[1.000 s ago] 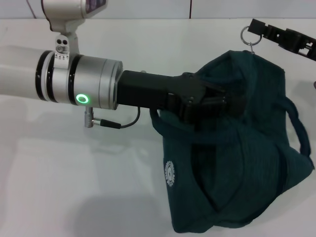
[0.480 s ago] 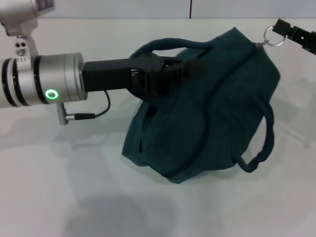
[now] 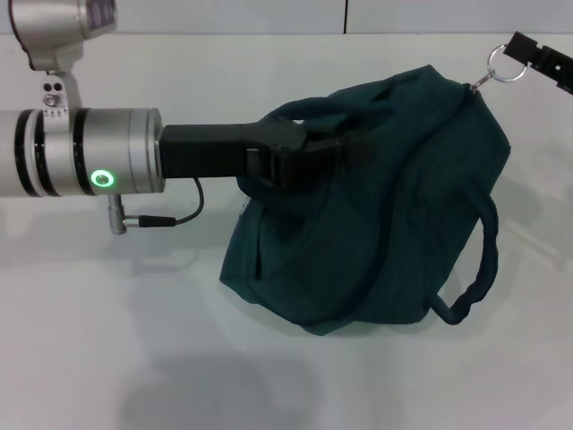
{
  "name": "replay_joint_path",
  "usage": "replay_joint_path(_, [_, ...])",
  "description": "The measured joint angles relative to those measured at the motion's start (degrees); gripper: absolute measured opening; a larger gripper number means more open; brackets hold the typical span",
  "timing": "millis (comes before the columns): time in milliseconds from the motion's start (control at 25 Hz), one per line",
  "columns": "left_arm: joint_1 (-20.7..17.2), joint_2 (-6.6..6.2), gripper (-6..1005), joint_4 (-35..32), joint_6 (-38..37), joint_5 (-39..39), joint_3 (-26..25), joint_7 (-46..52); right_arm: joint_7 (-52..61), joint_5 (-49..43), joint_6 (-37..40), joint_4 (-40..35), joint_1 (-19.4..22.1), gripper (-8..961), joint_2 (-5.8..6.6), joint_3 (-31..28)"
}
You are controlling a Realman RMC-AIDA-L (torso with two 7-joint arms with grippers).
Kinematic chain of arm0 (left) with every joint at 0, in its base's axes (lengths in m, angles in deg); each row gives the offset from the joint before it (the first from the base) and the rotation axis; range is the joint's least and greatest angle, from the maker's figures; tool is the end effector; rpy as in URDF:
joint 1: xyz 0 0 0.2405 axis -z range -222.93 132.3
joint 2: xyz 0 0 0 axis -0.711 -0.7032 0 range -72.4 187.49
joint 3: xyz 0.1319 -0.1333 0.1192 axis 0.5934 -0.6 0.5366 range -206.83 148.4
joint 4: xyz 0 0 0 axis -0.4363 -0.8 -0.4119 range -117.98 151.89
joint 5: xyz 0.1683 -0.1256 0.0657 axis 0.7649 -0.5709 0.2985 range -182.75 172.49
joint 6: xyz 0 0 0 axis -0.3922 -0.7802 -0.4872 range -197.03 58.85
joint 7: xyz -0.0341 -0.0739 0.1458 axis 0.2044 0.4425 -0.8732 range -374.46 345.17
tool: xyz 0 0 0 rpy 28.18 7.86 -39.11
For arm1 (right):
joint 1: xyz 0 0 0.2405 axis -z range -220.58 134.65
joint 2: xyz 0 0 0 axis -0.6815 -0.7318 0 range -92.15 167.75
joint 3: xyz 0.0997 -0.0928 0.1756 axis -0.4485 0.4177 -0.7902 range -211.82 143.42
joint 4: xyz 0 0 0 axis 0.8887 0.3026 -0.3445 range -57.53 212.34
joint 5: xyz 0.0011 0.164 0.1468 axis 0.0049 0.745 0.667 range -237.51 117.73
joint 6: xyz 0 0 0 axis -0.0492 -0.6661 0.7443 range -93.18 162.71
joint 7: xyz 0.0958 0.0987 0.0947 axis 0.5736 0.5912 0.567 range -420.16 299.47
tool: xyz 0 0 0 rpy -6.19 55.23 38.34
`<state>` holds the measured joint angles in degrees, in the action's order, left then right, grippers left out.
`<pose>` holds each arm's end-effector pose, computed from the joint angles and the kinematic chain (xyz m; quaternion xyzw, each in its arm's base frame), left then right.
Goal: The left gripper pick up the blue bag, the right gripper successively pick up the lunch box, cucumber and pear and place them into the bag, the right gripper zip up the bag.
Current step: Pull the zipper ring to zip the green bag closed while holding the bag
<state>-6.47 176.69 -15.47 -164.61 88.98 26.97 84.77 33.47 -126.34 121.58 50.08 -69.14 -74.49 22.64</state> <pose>-0.1317 0.3305 -0.0267 0.8934 0.2807 0.3433 0.0724 0.2178 0.3537 0.0554 -0.7745 0.3650 0.4959 0.1451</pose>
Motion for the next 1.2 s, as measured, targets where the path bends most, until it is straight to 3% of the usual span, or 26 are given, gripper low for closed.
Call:
replay_joint_path(560, [0.2, 0.21, 50, 0.1, 0.0, -0.7, -0.5, -0.6, -2.2, 0.1, 2.5, 0.1, 1.5, 13, -0.11, -3.3])
replay_joint_path(800, [0.3, 0.21, 50, 0.0, -0.6, -0.7, -0.5, -0.5, -2.6, -0.4, 0.0, 0.5, 1.8, 13, -0.12, -3.4])
replay_joint_path(1200, [0.3, 0.24, 49, -0.4, -8.1, -7.1, -0.1, -0.7, -3.5, -0.5, -3.0, 2.5, 2.0, 14, -0.12, -2.8])
